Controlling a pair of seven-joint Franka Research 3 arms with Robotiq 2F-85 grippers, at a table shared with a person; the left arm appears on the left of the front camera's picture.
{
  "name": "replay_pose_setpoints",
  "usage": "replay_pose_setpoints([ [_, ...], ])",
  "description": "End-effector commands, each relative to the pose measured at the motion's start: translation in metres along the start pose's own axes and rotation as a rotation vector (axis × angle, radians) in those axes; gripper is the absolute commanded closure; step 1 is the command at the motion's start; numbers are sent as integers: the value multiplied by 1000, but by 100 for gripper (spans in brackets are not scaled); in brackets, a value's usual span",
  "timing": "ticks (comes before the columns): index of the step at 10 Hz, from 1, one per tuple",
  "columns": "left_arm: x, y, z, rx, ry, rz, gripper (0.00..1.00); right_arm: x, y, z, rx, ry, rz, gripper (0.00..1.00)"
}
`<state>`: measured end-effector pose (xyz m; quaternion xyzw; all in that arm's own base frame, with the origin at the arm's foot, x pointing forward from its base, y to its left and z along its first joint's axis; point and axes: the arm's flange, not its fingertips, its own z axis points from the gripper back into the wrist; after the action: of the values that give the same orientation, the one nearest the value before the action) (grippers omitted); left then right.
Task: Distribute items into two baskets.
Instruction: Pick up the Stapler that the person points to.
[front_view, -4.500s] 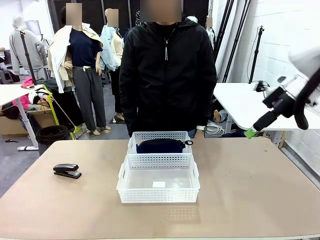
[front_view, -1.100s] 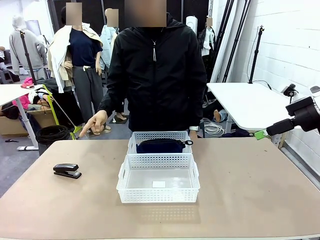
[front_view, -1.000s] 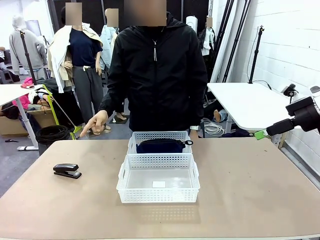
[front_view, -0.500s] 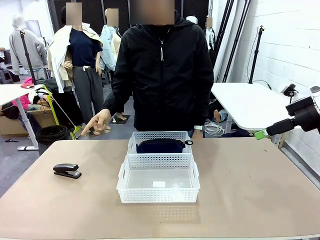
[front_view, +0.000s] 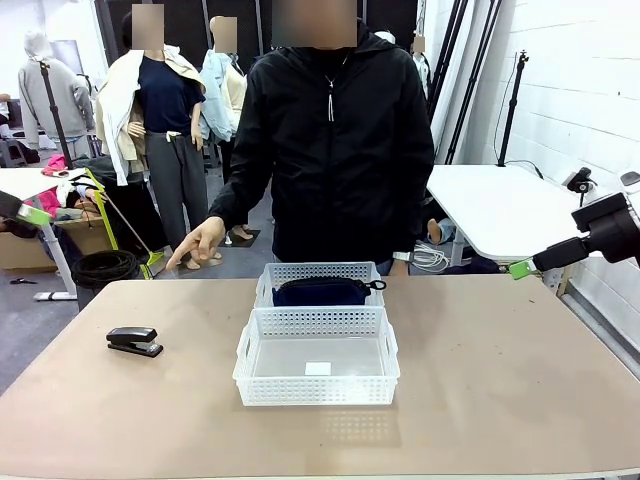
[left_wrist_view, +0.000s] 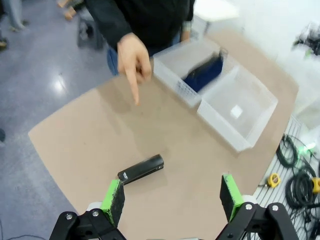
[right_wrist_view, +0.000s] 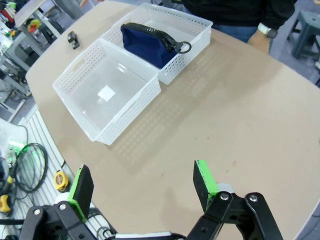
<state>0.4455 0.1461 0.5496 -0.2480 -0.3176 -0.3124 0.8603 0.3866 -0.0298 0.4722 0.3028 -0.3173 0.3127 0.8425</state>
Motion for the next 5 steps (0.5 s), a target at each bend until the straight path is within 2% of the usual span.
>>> replay_pose_setpoints([
  [1,9,24,-26,39,109,-99,0,0,0,-1,7,-1,-17,0],
  [5,18,51,-96,19,171,-293,0,0,0,-1,7,-1,-17,0],
])
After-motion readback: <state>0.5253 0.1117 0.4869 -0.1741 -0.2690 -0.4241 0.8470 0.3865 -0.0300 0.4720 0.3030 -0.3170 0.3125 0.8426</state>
